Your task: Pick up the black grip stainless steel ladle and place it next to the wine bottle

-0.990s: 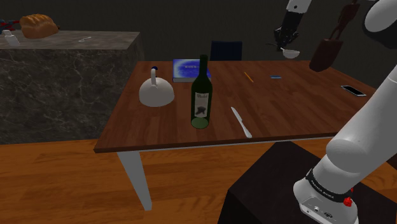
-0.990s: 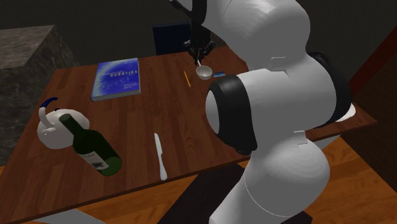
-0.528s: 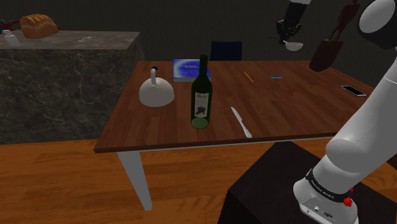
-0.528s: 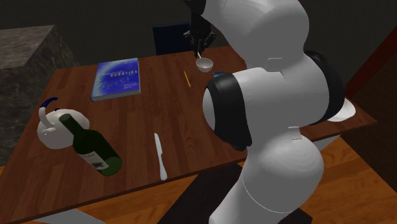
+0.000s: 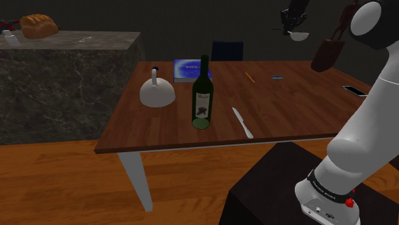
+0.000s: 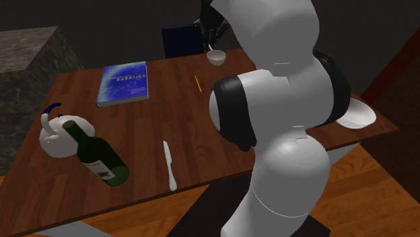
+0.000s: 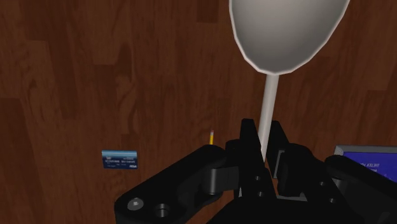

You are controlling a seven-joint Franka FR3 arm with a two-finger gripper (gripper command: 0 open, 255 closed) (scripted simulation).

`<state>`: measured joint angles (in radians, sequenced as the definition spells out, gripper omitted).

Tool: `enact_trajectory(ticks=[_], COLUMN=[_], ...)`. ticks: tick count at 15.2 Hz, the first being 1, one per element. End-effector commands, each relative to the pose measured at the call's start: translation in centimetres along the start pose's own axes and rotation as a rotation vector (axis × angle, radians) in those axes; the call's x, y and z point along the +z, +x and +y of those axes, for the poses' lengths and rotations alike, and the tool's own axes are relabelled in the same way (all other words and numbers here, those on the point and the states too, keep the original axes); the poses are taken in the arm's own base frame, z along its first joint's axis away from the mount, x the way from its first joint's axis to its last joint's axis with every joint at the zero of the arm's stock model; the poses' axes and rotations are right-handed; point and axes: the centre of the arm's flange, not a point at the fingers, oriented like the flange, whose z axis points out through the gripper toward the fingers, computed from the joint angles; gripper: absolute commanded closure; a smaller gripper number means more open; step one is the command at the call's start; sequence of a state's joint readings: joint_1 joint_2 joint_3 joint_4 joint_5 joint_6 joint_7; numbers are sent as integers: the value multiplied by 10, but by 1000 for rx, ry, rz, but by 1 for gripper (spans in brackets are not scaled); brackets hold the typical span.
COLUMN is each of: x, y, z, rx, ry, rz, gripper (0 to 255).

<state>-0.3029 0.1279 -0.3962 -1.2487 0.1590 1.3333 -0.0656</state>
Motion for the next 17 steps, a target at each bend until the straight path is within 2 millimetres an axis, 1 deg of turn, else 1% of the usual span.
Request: enact_trajectory(ticks=[1, 8, 9, 17], x=[-10, -47, -48, -36], y=[0, -1, -1, -28], z=[-1, -5, -5, -106], rx=[0, 0, 0, 0], ry=[0, 0, 0, 0], rz=[0, 0, 0, 0], gripper=[255, 255, 255, 255])
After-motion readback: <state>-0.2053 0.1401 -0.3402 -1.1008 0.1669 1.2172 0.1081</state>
